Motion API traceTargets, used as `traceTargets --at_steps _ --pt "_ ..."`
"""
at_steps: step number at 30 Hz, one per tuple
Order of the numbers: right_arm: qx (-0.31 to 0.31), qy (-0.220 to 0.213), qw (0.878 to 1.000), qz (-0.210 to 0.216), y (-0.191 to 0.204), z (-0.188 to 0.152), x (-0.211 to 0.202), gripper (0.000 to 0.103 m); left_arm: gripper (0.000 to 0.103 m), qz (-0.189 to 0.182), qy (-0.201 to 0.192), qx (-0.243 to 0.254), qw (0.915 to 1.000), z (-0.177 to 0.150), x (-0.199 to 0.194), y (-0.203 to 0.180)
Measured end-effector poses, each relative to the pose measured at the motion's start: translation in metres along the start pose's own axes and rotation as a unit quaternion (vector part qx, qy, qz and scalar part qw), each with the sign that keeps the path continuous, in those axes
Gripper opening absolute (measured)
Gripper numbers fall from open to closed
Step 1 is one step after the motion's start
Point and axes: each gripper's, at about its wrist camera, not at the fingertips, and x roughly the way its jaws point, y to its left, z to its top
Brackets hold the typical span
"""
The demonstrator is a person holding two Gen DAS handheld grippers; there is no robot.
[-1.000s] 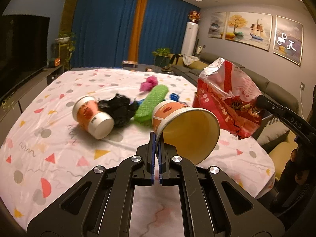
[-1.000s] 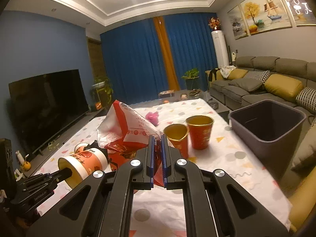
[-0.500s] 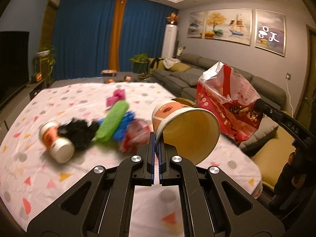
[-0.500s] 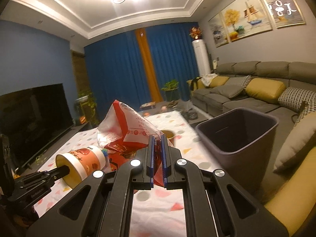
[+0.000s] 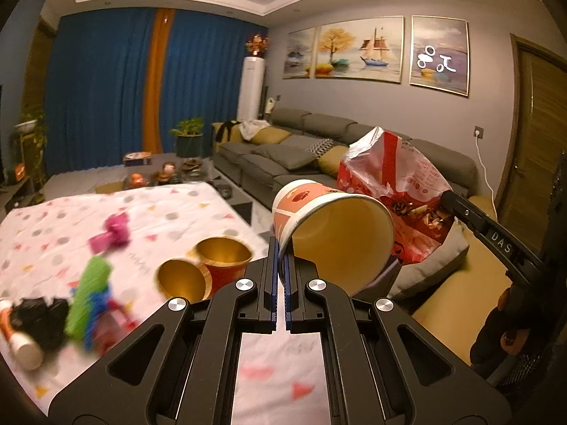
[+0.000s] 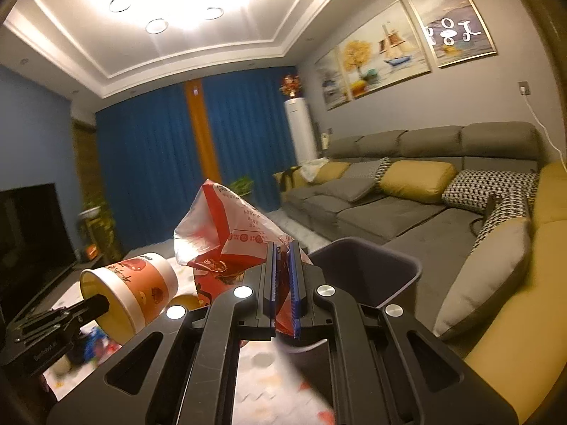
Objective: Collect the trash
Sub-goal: 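Carry the cup and snack bag to the grey bin and release them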
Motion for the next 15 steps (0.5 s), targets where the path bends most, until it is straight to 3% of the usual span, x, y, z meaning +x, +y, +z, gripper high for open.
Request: traceTargets --at_steps 15 --pt "0.006 0.001 0.998 -0.063 -0.037 0.004 0.059 0.007 0.002 -0.020 0.039 -0.009 0.9990 0.018 0.114 -0.032"
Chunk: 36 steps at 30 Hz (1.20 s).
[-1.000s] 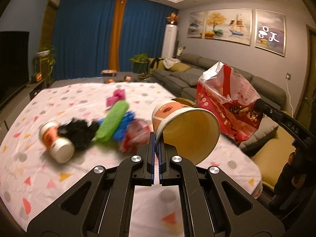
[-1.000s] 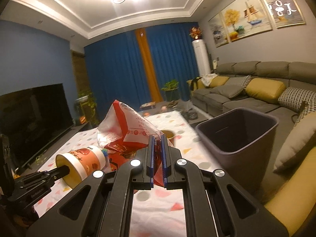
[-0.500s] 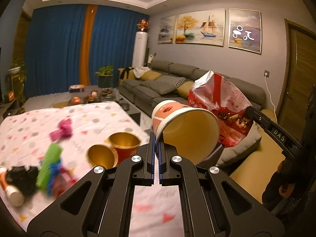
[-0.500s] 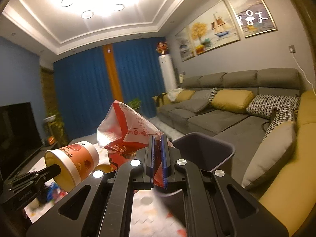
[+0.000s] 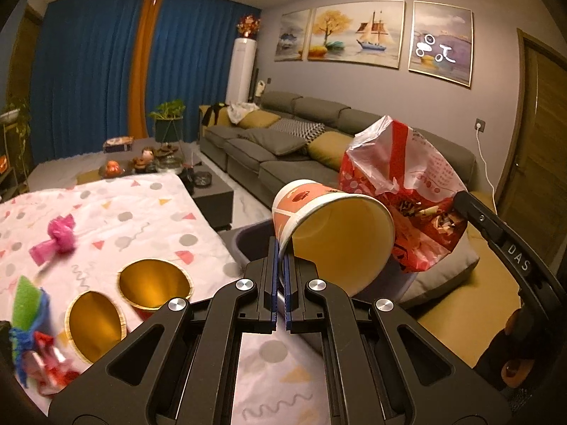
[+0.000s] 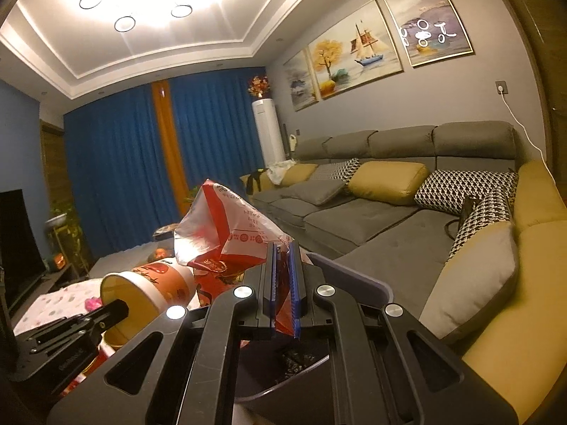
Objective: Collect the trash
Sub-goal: 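Carry the cup and snack bag to the grey bin and release them, then move both open tools back over the table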
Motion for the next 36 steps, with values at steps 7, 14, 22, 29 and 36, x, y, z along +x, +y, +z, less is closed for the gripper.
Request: traceTargets --at_steps 7,14,22,29,36 --pt "-0.001 0.006 1.000 -0.019 -0.003 -0.003 0.013 0.007 0.002 -0.005 0.017 0.001 0.9998 0.000 0.028 -0.004" --pt "0.002 0.012 0.999 -0.030 -0.003 -0.004 0.022 0.007 0.002 -0.009 0.034 -0.004 0.9994 -0.004 0.049 -0.005" --pt "-0.001 0.015 0.999 -0.033 0.002 -0.004 0.025 0.007 0.002 -0.015 0.045 -0.007 0.9988 -0.006 0.063 -0.006" --pt "-0.001 0.018 0.999 -0.033 0.000 -0.007 0.034 0.008 0.002 -0.019 0.056 -0.010 0.9982 -0.008 0.072 -0.007" --pt "-0.007 0.020 0.999 -0.026 0.000 -0.008 0.039 0.015 0.006 -0.031 0.070 -0.014 0.9969 -0.010 0.081 -0.005"
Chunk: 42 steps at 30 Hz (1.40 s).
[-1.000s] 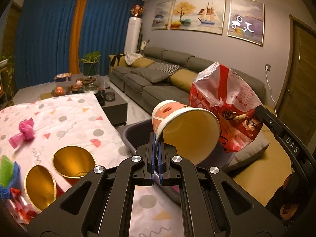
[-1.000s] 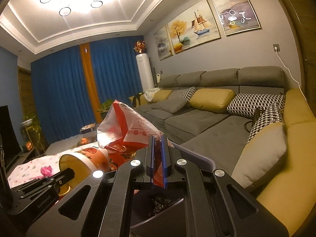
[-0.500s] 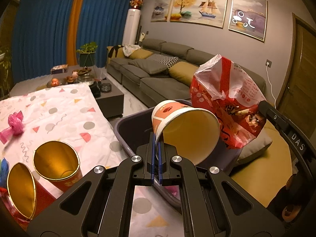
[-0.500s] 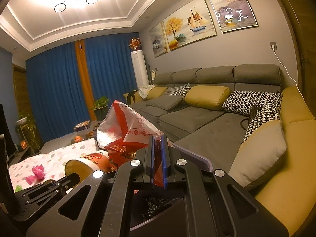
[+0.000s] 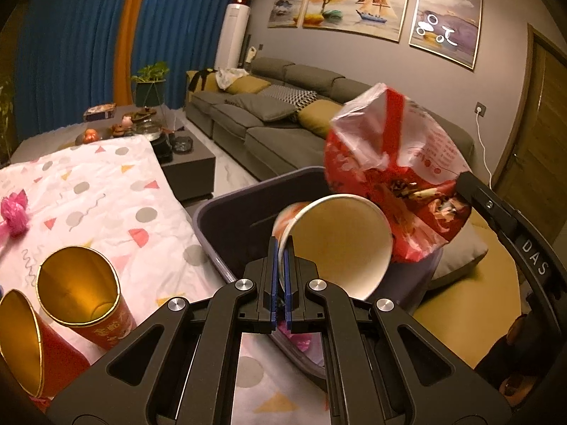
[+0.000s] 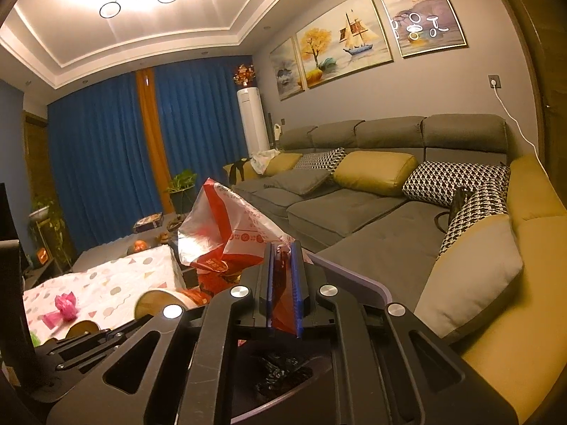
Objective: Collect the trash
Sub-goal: 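Move both open tools back over the table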
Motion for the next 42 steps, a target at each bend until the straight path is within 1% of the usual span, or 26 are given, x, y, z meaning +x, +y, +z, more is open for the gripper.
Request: traceTargets --at_steps 1,2,3,4,5,6,9,12,14,18,20,22,26,29,33,38,42 --pt "-0.001 0.000 1.000 0.004 -0.001 0.000 0.000 0.026 0.013 -0.003 0.002 -0.001 1.0000 -0.001 0.000 0.002" --pt "-0.001 -0.001 1.000 0.005 -0.001 0.000 0.001 0.043 0.027 -0.002 0.003 -0.004 1.0000 -0.001 0.000 0.004" --pt "0.001 -0.004 1.000 0.007 -0.002 -0.001 0.000 0.048 0.047 0.001 0.000 -0.007 1.0000 -0.002 -0.001 0.006" --pt "0.002 -0.007 1.000 0.008 -0.004 -0.001 -0.001 0.051 0.057 0.006 -0.008 -0.017 0.9998 -0.002 -0.006 0.011" --pt "0.004 -0.008 1.000 0.007 -0.006 0.000 -0.003 0.051 0.072 0.010 -0.015 -0.023 0.9996 -0.002 -0.009 0.014" --pt "0.006 -0.009 1.000 0.006 -0.007 0.001 -0.004 0.052 0.079 0.015 -0.023 -0.029 0.9992 -0.002 -0.014 0.017" --pt "0.011 -0.015 1.000 0.007 -0.009 0.002 -0.011 0.058 0.089 0.032 -0.037 -0.043 0.9979 -0.002 -0.029 0.026" --pt "0.002 -0.020 1.000 0.007 -0.006 0.002 -0.024 0.071 0.095 0.048 -0.044 -0.051 0.9966 -0.007 -0.048 0.032" --pt "-0.007 -0.027 1.000 0.005 -0.003 -0.001 -0.036 0.086 0.096 0.057 -0.054 -0.050 0.9956 -0.012 -0.064 0.036" --pt "-0.012 -0.038 0.999 0.014 0.003 -0.007 -0.061 0.090 0.097 0.083 -0.067 -0.051 0.9930 -0.028 -0.094 0.044" --pt "-0.013 -0.040 0.999 0.021 0.006 -0.008 -0.069 0.094 0.097 0.095 -0.071 -0.051 0.9916 -0.034 -0.106 0.049" --pt "-0.014 -0.044 0.999 0.025 0.010 -0.011 -0.080 0.095 0.097 0.115 -0.075 -0.050 0.9892 -0.044 -0.121 0.055" --pt "-0.018 -0.048 0.998 0.040 0.021 -0.013 -0.099 0.096 0.097 0.143 -0.086 -0.058 0.9843 -0.059 -0.152 0.069" --pt "-0.024 -0.043 0.997 0.055 0.033 -0.018 -0.110 0.096 0.097 0.160 -0.094 -0.066 0.9804 -0.070 -0.175 0.082" --pt "-0.037 -0.032 0.996 0.080 0.055 -0.029 -0.123 0.096 0.097 0.198 -0.102 -0.067 0.9725 -0.087 -0.206 0.101" --pt "-0.053 -0.020 0.992 0.109 0.087 -0.042 -0.135 0.096 0.097 0.245 -0.109 -0.091 0.9590 -0.108 -0.247 0.136" --pt "-0.069 -0.015 0.989 0.132 0.117 -0.055 -0.146 0.096 0.097 0.291 -0.111 -0.115 0.9432 -0.128 -0.280 0.170"
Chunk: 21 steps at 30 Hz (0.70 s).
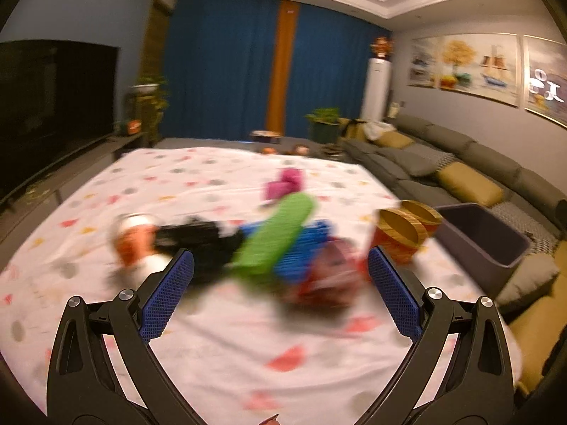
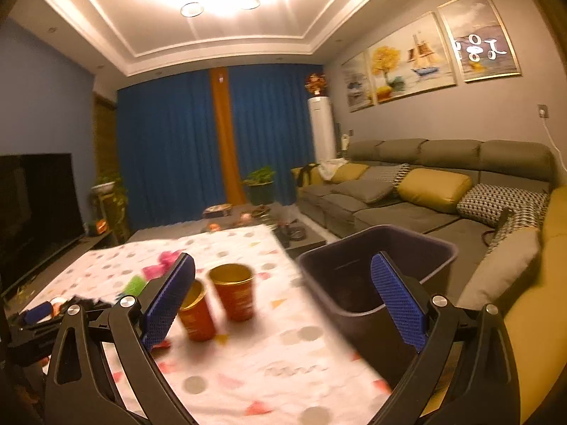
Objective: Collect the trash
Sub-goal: 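Move both open tools back over the table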
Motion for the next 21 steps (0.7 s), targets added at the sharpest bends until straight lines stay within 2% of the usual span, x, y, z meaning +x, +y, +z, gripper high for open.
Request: traceTargets --at_steps 7,12,21 --pt "-0.025 0.029 0.998 0.054 0.058 -0.017 0.012 0.096 0.097 0.052 0.001 -0.033 0.9981 -0.006 -0.011 0.062" --pt "-0.044 0.055 0.994 0.079 0.095 -0.030 0.027 0.096 0.097 0.068 0.006 -0.051 0.9964 -0.011 -0.017 0.091" --pt "-0.063 0.072 0.989 0.110 0.132 -0.041 0.040 0.096 0.097 0.072 0.035 -0.054 0.9953 -0.011 0.007 0.099"
